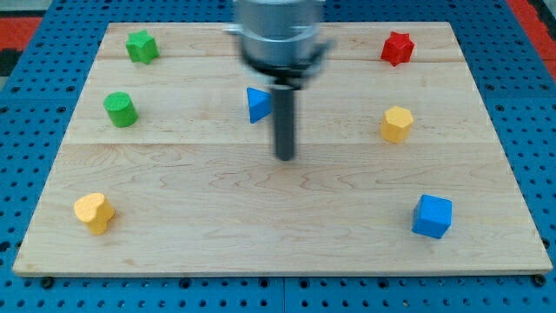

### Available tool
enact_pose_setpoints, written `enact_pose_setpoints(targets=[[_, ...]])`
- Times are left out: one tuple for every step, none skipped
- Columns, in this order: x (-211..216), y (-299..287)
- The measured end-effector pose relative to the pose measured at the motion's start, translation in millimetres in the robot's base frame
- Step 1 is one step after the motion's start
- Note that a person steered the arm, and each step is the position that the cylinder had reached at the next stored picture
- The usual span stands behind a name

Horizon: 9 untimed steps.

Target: Move the blue cube to the bottom centre of the board

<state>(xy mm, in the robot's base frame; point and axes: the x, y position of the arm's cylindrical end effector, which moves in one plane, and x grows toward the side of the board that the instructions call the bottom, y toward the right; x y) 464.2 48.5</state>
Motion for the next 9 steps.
enact_pose_setpoints(targets=[[36,78],[39,166],[60,190],[107,142],[111,82],[106,15],[95,12],[63,25],[53,-4]])
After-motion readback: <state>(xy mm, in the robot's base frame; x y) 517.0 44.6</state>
